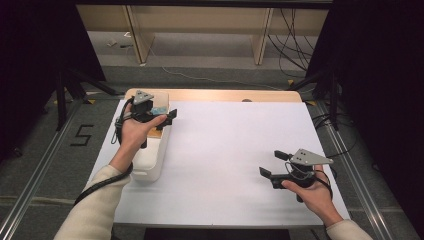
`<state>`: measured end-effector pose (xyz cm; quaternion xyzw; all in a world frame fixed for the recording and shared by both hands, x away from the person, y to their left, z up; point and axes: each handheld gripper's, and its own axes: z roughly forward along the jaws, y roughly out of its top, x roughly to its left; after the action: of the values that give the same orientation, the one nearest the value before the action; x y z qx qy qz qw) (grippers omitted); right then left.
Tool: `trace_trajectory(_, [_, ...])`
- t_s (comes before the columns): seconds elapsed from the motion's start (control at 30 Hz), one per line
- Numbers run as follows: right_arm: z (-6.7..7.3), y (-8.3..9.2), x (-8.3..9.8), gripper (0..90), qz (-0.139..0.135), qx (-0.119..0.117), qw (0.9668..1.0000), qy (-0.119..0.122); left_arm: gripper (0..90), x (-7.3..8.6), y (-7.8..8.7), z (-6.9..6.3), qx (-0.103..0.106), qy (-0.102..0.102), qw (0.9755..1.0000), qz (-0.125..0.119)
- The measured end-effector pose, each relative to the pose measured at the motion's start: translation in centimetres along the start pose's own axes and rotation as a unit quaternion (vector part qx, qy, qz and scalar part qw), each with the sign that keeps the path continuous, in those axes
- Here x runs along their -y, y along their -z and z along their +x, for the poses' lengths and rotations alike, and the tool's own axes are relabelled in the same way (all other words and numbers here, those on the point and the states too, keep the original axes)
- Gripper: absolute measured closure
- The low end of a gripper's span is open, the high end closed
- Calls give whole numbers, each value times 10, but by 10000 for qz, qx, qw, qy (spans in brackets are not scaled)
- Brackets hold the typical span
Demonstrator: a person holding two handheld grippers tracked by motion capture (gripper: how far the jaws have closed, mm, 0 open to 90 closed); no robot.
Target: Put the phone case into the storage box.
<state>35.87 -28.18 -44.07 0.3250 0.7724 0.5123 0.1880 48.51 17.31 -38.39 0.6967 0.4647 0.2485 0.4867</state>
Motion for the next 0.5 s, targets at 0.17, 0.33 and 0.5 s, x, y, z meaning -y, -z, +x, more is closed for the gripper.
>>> trace_trajectory(0.17, [0,0,0,159,-11,4,10000,5,27,4,4,-5,94,-20,10000,-26])
trace_trajectory(0.33, [0,0,0,159,-15,2,10000,11,32,9,7,-11,177,-75,9998,-22])
trace_trajectory(0.5, [0,0,0,159,-17,5,10000,10,32,13,11,-20,316,-167,9993,-64])
